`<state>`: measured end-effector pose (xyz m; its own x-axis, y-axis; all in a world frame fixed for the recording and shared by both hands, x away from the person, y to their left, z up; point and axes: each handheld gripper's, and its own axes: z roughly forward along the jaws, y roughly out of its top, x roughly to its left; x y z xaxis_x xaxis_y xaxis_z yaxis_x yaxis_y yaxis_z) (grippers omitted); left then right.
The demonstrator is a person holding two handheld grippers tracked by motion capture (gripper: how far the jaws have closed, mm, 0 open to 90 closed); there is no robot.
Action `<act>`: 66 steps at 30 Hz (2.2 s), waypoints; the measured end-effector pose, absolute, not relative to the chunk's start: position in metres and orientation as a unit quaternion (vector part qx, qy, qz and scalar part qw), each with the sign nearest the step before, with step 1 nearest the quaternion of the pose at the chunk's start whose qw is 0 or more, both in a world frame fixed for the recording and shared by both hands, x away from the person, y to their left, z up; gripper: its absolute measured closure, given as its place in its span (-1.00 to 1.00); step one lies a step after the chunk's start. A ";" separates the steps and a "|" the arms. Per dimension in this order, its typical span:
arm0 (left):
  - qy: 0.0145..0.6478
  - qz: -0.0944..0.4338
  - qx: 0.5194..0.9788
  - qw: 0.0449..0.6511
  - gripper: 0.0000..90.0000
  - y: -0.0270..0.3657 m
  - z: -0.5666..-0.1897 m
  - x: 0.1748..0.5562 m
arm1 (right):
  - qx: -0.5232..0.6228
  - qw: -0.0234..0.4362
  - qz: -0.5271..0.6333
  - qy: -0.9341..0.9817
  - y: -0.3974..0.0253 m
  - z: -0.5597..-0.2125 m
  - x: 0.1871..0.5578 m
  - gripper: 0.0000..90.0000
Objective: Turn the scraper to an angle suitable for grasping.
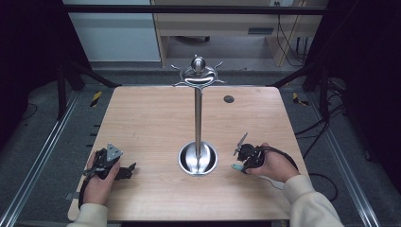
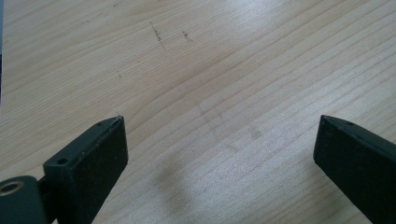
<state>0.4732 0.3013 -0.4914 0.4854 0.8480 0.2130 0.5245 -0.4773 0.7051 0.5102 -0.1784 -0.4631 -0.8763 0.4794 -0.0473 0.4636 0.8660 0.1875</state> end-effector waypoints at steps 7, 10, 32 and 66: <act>0.422 0.281 0.813 0.286 -0.94 0.302 -0.491 0.473 | 0.241 0.039 0.084 0.966 -0.177 -0.464 0.511 0.56; 0.421 0.281 0.813 0.287 -0.94 0.302 -0.491 0.473 | 0.239 0.035 0.083 0.967 -0.176 -0.465 0.512 0.58; 0.421 0.282 0.814 0.286 -0.94 0.302 -0.491 0.473 | 0.231 0.027 0.078 0.969 -0.176 -0.466 0.517 0.63; 0.424 0.277 0.815 0.281 -0.94 0.301 -0.494 0.473 | 0.306 0.141 0.326 0.884 -0.233 -0.389 0.481 0.66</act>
